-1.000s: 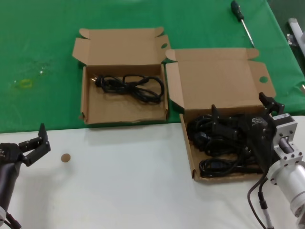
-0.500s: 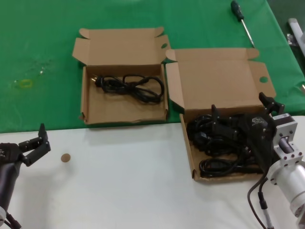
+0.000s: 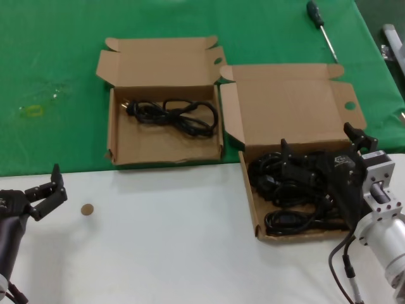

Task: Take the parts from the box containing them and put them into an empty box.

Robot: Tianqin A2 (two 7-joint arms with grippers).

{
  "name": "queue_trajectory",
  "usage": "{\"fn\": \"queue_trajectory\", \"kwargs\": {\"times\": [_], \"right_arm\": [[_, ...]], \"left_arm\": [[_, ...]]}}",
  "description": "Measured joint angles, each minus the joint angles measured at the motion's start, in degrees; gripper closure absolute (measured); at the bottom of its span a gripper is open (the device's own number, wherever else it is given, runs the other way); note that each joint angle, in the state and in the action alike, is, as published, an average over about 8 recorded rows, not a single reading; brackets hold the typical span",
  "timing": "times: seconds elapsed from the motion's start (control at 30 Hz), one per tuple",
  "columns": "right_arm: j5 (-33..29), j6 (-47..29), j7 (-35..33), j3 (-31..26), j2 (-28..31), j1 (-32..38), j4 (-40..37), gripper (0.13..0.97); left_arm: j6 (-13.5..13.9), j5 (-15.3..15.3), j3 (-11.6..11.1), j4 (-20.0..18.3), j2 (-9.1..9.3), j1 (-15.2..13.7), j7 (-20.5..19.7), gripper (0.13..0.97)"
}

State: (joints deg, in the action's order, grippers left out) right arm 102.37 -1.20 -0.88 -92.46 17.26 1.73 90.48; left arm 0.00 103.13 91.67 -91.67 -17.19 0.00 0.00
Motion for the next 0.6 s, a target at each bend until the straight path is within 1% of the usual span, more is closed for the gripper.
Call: {"fn": "queue_trajectory", "kwargs": {"times": [0.6], "right_arm": [[0.0, 0.0, 0.0, 0.0, 0.0, 0.0, 0.0, 0.129]], "left_arm": [[0.0, 0.0, 0.0, 0.0, 0.0, 0.0, 0.0, 0.132]]}}
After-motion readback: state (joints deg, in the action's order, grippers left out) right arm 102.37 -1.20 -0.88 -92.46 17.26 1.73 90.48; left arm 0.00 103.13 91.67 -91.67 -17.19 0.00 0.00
